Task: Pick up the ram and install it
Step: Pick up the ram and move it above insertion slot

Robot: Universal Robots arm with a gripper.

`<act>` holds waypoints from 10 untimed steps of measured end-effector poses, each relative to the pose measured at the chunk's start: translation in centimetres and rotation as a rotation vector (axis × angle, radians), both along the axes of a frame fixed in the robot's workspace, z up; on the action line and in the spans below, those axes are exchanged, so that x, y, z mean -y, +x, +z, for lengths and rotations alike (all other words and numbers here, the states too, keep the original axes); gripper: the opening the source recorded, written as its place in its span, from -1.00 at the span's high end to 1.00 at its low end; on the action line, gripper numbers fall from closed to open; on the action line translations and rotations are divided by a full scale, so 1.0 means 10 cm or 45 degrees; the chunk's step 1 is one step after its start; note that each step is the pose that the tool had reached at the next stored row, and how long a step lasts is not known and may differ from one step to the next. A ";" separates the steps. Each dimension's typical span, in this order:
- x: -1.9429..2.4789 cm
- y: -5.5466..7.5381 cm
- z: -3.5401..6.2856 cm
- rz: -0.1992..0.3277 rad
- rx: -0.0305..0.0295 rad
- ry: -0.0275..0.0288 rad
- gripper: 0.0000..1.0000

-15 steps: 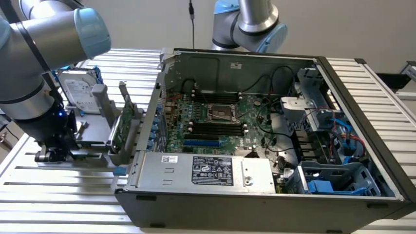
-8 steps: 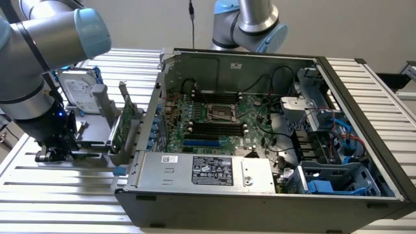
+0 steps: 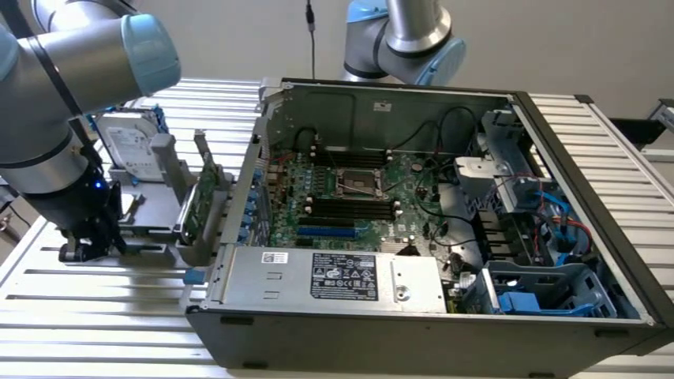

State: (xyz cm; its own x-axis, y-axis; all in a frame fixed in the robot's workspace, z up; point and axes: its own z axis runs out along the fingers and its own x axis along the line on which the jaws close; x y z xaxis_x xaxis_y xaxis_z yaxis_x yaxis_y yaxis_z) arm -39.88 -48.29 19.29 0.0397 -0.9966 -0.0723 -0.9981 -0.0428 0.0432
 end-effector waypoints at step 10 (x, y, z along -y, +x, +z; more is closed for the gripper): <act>0.000 0.00 0.008 -0.008 -0.0142 -0.0401 0.72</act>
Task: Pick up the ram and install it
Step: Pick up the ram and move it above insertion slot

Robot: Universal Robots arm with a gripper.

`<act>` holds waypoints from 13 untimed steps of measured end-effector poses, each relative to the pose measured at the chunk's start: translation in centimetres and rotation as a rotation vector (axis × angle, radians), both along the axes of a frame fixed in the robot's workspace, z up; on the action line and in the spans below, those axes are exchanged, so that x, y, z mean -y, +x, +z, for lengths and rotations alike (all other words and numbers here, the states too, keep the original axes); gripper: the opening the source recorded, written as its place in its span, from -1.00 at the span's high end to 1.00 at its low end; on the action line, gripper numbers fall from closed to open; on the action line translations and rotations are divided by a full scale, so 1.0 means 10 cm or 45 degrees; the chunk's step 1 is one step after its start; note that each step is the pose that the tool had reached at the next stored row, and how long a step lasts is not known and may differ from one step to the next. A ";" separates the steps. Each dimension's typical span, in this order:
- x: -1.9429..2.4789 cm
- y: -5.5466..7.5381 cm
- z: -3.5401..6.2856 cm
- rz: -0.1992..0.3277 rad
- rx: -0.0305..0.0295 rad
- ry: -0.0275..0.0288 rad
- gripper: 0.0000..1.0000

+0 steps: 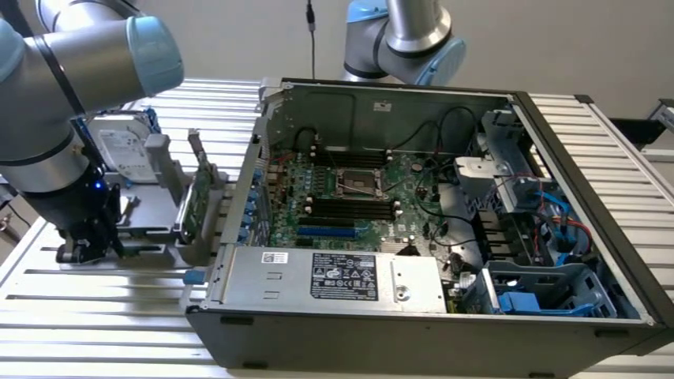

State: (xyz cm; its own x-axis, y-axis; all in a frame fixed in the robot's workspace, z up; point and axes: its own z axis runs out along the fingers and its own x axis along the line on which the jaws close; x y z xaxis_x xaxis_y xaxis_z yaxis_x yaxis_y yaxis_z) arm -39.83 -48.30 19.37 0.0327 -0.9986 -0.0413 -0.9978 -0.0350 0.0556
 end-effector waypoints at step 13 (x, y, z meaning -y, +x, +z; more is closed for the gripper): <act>-0.015 0.02 0.000 -0.016 0.0000 -0.0278 0.72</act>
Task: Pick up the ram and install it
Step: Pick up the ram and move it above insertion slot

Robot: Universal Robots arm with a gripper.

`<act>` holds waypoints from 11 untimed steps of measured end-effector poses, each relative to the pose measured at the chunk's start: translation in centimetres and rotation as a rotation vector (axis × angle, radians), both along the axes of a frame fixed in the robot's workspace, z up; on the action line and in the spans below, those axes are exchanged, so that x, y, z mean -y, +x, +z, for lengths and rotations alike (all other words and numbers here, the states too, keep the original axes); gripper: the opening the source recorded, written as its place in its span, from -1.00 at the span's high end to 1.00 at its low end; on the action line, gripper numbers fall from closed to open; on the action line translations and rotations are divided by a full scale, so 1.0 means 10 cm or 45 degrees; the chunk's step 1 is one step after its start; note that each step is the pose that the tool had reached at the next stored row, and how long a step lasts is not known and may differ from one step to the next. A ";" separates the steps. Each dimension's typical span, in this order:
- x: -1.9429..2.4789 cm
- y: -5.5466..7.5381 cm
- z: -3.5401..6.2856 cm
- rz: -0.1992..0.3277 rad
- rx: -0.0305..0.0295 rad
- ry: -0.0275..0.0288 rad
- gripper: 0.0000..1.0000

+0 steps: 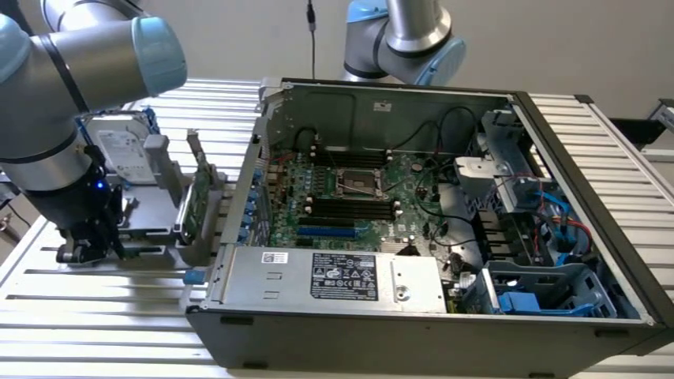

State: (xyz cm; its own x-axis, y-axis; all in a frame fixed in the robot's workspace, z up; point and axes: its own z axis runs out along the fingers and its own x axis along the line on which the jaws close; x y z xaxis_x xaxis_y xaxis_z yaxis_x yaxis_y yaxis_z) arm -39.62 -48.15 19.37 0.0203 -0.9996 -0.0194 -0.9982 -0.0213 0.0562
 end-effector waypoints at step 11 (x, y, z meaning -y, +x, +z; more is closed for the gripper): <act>-0.001 0.00 0.075 -0.008 0.0000 0.0000 0.72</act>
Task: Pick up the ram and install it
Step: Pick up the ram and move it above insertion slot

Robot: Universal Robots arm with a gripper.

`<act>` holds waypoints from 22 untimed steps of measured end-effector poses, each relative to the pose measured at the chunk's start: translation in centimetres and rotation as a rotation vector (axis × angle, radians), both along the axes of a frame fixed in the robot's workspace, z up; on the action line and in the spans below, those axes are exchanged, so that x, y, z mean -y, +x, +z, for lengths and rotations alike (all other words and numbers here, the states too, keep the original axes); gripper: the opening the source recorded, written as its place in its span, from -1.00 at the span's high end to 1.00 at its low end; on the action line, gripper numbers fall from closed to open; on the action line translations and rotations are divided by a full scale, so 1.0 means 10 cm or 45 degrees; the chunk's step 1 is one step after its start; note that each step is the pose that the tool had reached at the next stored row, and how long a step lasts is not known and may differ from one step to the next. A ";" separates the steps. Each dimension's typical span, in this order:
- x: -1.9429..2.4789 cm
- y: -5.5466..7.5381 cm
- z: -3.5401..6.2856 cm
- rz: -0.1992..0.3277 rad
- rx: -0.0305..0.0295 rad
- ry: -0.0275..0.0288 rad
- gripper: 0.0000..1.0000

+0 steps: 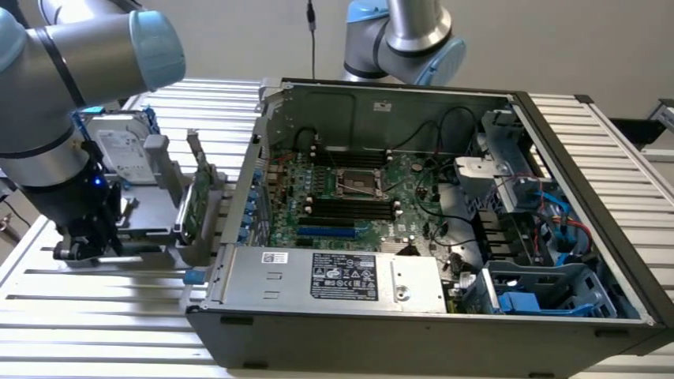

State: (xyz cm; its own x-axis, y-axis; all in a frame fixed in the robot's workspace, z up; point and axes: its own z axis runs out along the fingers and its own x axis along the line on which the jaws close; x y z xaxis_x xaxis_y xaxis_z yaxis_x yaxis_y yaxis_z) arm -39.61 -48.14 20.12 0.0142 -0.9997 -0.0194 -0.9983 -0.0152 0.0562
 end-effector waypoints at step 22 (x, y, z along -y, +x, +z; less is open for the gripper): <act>0.000 0.05 0.810 -0.001 -0.0053 -0.0001 0.72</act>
State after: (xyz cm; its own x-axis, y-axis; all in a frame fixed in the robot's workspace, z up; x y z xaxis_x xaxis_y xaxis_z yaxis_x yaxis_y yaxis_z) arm -39.07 -48.14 28.22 0.0131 -0.9997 -0.0194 -0.9981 -0.0143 0.0604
